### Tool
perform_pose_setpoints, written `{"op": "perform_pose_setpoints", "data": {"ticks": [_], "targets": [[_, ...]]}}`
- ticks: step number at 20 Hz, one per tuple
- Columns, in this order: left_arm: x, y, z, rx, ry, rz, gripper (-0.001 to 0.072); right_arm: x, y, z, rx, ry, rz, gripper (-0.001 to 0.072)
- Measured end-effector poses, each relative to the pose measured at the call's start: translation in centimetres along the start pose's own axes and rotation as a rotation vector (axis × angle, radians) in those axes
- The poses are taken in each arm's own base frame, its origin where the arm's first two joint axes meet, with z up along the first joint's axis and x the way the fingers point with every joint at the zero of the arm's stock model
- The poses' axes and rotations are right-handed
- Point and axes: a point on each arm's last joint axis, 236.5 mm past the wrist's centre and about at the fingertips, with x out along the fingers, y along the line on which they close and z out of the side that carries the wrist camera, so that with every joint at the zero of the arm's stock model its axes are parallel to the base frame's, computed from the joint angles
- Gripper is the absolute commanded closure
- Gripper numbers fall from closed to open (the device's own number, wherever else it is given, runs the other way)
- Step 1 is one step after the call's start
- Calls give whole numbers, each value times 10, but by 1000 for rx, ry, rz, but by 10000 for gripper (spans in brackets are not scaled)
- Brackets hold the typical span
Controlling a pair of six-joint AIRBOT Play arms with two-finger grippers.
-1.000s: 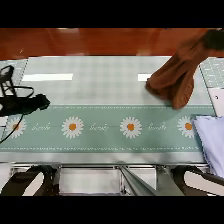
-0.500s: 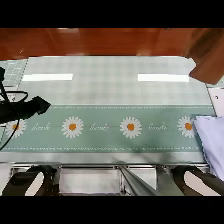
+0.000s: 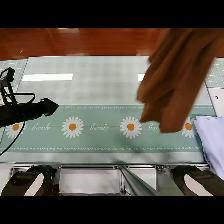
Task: Fold the shirts.
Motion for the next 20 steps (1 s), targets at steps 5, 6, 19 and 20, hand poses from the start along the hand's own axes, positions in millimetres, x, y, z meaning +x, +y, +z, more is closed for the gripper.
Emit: {"op": "perform_pose_setpoints", "data": {"ticks": [5,6,19,20], "targets": [[0,-1,1,1,-4,-5,200,101,65,-108,29,304,209,672],[0,-1,1,2,-4,-5,199,124,77,-136,43,375,238,672],[5,-3,-4,50,17,-1,199,275,55,-343,350,803,221,300],[5,0,-4,73,21,15,199,267,28,-334,382,794,189,301]]}}
